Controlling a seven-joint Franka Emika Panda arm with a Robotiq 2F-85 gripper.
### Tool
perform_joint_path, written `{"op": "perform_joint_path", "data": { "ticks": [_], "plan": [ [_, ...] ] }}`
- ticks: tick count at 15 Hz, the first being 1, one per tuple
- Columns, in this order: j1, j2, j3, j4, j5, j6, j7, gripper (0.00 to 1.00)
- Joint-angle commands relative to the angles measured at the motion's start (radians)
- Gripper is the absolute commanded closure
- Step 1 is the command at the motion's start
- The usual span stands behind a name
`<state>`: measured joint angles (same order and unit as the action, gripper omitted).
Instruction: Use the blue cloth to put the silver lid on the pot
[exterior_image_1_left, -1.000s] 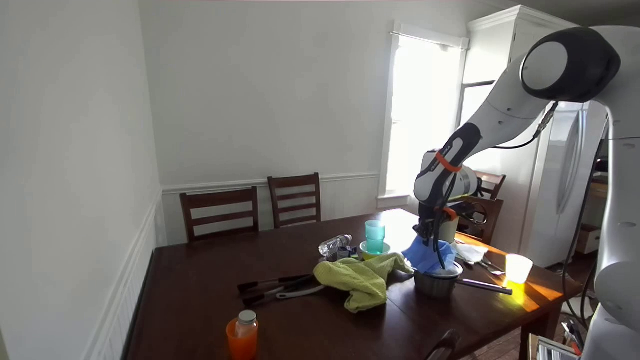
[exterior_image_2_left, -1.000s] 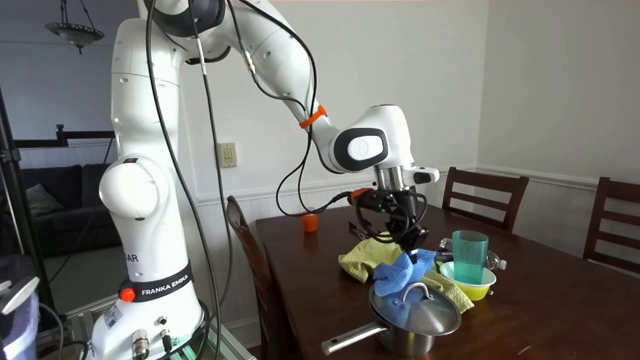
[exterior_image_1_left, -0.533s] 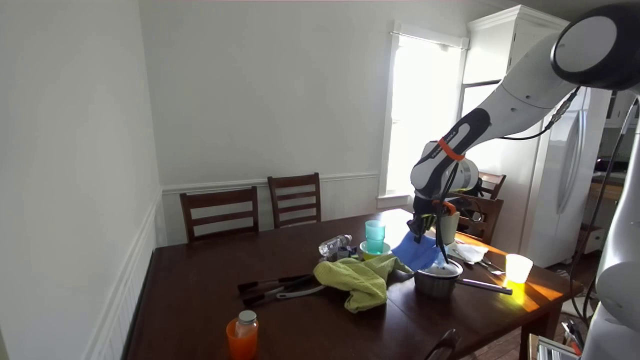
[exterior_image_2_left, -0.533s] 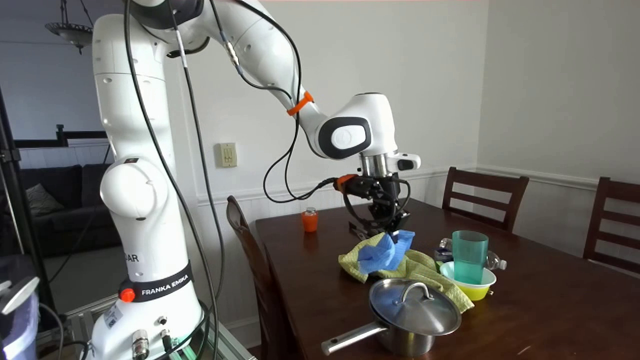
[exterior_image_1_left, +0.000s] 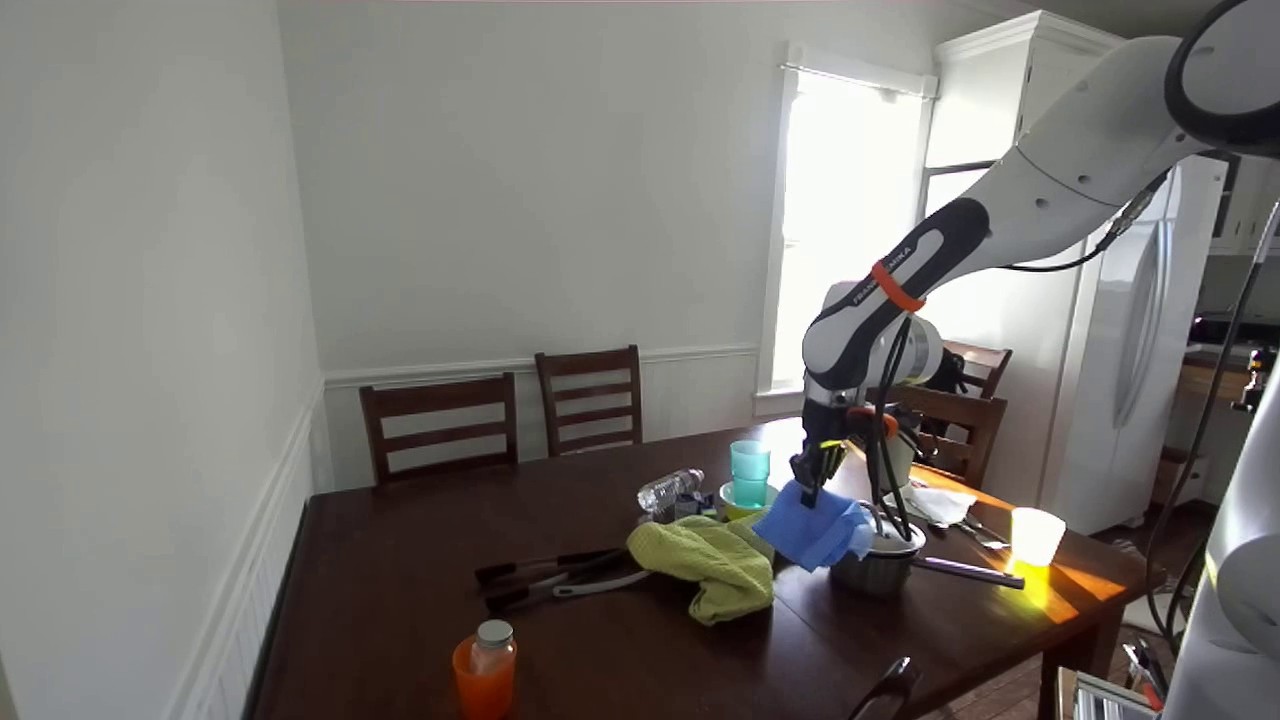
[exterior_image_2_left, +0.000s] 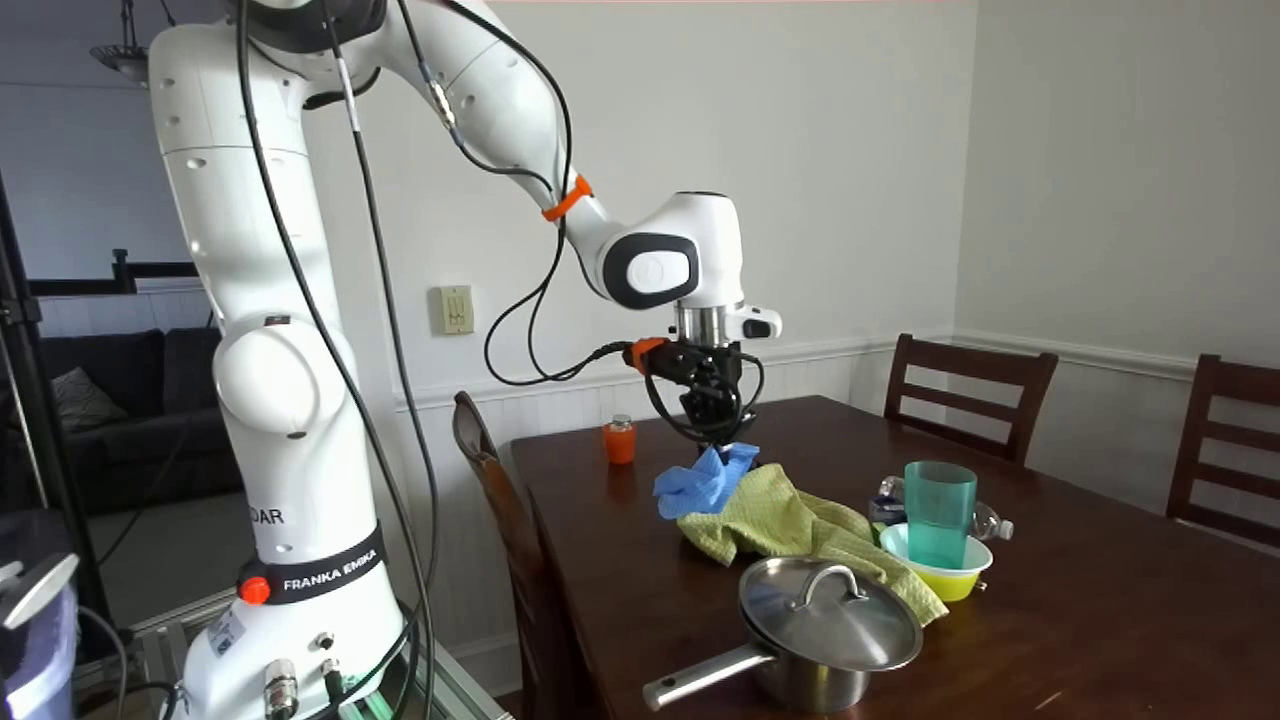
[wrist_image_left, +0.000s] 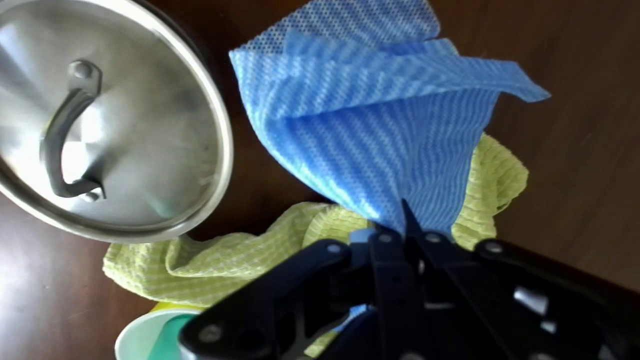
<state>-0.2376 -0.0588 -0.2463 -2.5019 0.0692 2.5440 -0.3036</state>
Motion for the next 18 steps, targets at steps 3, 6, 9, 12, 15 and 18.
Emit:
{"op": "perform_joint_path", "data": {
  "ticks": [3, 6, 9, 12, 15, 18],
  "plan": [
    [0.039, -0.002, 0.02, -0.04, 0.041, -0.004, -0.024, 0.58],
    [0.041, -0.003, 0.023, -0.048, 0.034, -0.01, -0.014, 0.37],
    [0.036, -0.015, 0.019, -0.048, 0.03, -0.024, -0.017, 0.15],
    [0.011, -0.034, 0.003, -0.033, -0.037, -0.096, 0.028, 0.0],
    [-0.022, -0.065, -0.026, -0.014, -0.072, -0.168, 0.022, 0.0],
    [-0.061, -0.091, -0.055, 0.017, -0.13, -0.227, 0.056, 0.0]
  ]
}}
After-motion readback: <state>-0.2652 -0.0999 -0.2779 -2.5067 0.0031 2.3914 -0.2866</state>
